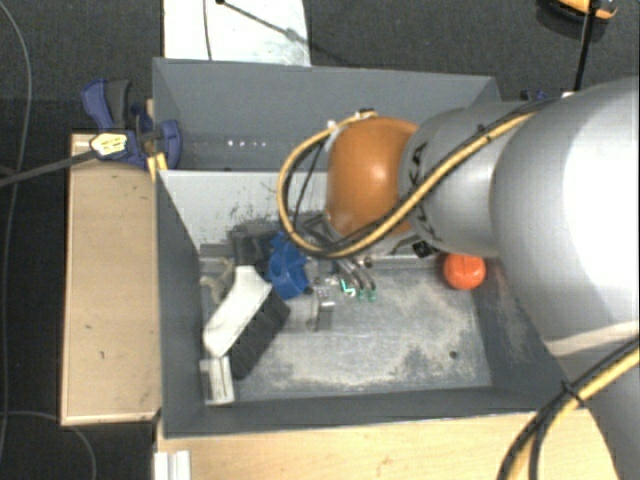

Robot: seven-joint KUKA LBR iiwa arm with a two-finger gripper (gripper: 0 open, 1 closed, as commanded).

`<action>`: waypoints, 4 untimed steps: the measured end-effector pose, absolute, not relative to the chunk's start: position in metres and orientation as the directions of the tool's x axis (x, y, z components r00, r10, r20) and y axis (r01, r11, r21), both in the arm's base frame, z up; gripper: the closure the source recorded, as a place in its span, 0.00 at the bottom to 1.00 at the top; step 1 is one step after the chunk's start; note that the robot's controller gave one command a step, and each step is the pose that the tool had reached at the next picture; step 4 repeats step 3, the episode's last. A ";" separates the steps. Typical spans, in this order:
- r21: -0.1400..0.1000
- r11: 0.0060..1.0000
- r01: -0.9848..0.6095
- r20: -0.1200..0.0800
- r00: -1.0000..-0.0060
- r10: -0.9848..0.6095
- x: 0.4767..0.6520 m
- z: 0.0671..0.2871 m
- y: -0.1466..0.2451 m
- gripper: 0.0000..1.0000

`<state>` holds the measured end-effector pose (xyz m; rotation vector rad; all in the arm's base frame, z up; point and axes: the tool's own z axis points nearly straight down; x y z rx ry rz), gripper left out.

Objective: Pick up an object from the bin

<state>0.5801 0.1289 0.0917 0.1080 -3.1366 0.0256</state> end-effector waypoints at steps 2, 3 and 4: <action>-0.040 0.984 -0.171 0.013 -0.985 -0.171 0.591 0.093 0.162 0.00; -0.027 0.983 -0.184 -0.040 -0.982 -0.185 0.596 0.087 0.182 1.00; -0.027 0.983 -0.184 -0.040 -0.982 -0.185 0.596 0.087 0.182 1.00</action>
Offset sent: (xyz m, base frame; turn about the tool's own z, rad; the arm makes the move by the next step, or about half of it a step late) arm 0.0070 0.0627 -0.0075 -0.1434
